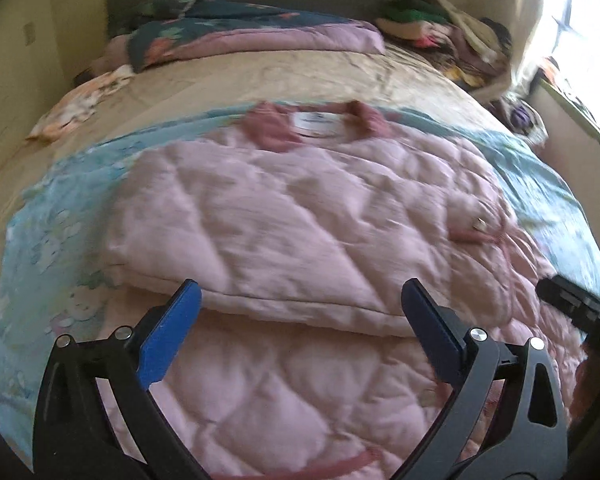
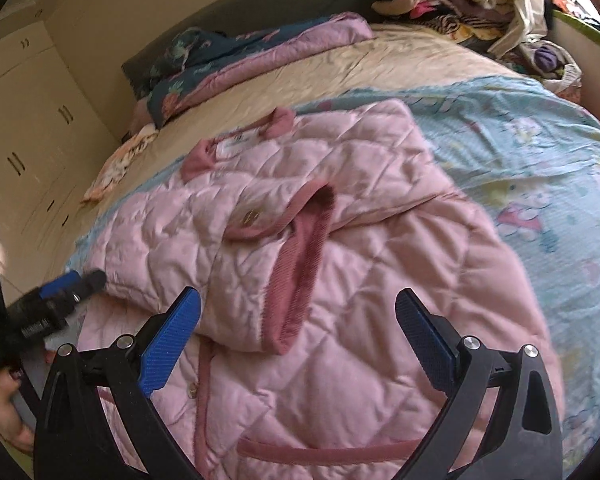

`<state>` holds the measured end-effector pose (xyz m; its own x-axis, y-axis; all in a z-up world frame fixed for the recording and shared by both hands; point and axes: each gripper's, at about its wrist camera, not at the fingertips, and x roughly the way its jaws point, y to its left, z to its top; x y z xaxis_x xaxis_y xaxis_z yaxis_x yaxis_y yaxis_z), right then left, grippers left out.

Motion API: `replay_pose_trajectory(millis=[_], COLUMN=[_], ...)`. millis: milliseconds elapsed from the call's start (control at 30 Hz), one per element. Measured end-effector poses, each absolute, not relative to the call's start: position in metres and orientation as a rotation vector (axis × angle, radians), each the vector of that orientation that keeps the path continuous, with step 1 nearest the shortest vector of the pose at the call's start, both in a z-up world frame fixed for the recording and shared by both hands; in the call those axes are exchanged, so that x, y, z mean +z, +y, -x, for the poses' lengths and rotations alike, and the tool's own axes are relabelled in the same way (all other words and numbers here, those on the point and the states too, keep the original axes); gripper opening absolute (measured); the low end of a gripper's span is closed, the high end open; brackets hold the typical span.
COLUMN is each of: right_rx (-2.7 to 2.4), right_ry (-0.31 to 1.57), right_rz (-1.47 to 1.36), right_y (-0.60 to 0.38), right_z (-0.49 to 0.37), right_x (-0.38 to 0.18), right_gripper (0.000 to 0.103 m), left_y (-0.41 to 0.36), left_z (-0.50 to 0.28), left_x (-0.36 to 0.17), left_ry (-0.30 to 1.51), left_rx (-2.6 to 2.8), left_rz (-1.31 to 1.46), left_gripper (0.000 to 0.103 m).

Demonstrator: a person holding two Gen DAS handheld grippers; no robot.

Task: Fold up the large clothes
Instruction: 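Grasp the corduroy front edge with the right gripper and lift it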

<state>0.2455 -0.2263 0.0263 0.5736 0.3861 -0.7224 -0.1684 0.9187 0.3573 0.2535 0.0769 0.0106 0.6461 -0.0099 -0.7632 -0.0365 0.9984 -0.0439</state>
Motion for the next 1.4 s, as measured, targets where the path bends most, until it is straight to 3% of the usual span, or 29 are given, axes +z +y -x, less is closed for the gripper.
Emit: replay_pose_trajectory(millis=[333, 467, 500, 633, 800, 1267, 1400], right_rx=[0.342, 0.328, 0.323, 0.339, 0.387, 0.526, 0.51], right_ry=[1.009, 1.05, 1.044, 0.99, 0.946, 0.622, 0.609], right_rz=[-0.33, -0.409, -0.407, -0.334, -0.256, -0.03, 0.009], right_y=[-0.197, -0.196, -0.195, -0.185, -0.172, -0.159, -0.167], right_z=[-0.274, -0.281, -0.281, -0.277, -0.273, -0.304, -0.321], right_x=[-0.006, -0.025, -0.027, -0.02, -0.008, 0.126, 0.125], right_gripper=[0.097, 0.088, 0.084, 0.052, 0.024, 0.018, 0.018], left_y=[0.137, 0.15, 0.153, 0.164, 0.17, 0.176, 0.173], left_z=[-0.248, -0.243, -0.242, -0.24, -0.239, -0.249, -0.259], left_x=[0.015, 0.014, 0.013, 0.009, 0.005, 0.023, 0.029], left_ry=[0.831, 0.816, 0.816, 0.816, 0.818, 0.768, 0.76], left_rx=[0.111, 0.145, 0.147, 0.159, 0.173, 0.19, 0.183], left_rz=[0.139, 0.138, 0.144, 0.169, 0.186, 0.187, 0.182], left_gripper=[0.094, 0.094, 0.094, 0.094, 0.094, 0.094, 0.094])
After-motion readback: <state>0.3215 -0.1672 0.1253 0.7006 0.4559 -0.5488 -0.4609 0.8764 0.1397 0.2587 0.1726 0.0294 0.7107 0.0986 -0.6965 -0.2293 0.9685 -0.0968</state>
